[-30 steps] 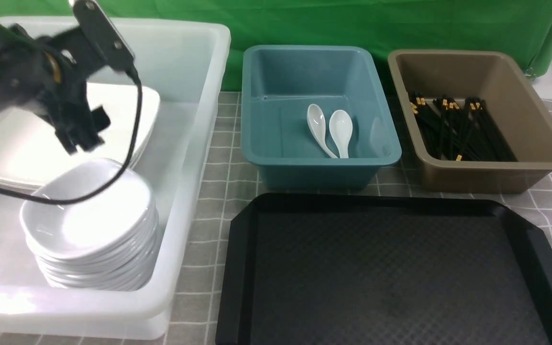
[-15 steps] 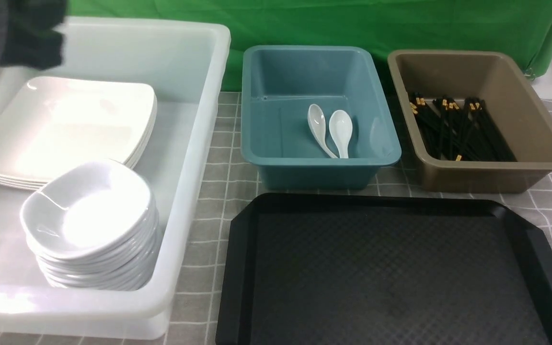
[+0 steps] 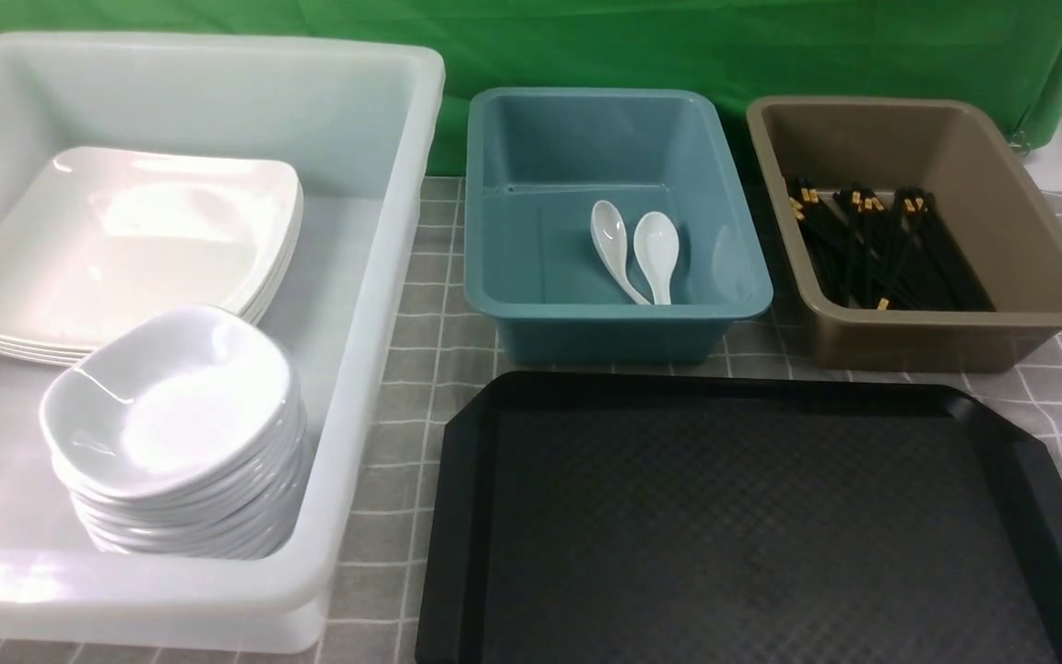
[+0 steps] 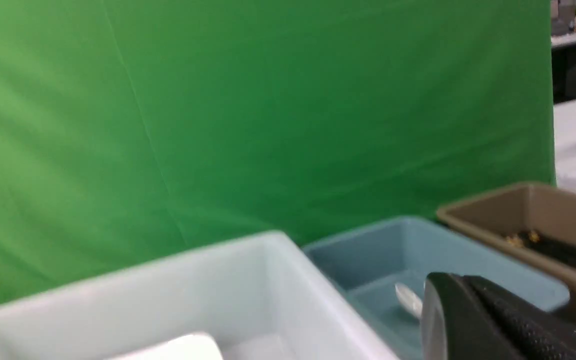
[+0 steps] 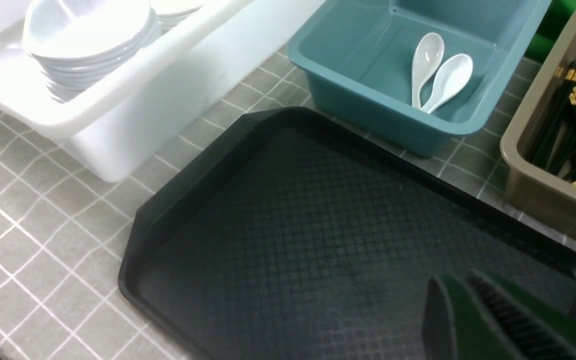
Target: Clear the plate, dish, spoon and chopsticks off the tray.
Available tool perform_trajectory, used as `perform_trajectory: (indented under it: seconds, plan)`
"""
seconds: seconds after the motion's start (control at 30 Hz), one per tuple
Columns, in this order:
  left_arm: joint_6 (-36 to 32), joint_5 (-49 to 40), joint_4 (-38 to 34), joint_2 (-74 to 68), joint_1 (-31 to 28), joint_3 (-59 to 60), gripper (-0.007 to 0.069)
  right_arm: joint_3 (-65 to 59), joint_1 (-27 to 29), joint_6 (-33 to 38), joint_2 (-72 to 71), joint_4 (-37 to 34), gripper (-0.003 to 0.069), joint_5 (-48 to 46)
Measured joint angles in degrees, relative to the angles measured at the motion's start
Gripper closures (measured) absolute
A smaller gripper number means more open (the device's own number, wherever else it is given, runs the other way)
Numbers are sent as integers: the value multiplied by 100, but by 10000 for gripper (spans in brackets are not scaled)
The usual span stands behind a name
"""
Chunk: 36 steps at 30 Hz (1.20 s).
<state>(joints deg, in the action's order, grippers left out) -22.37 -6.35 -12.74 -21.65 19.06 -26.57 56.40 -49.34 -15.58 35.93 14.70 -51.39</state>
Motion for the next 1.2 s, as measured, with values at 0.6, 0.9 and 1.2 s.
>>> perform_trajectory:
  seconds: [0.6,0.9,1.2]
  plan:
    - [-23,-15,583,18,0,1290,616,-92,1385,372,-359,-317,607,159]
    - [-23,-39,594,18,0,1702,615,-3570,3893,2203,-2558,-1264,642,3196]
    - [-23,-39,594,18,0,1727,615,-5621,4401,2054,-3326,-1327,642,4396]
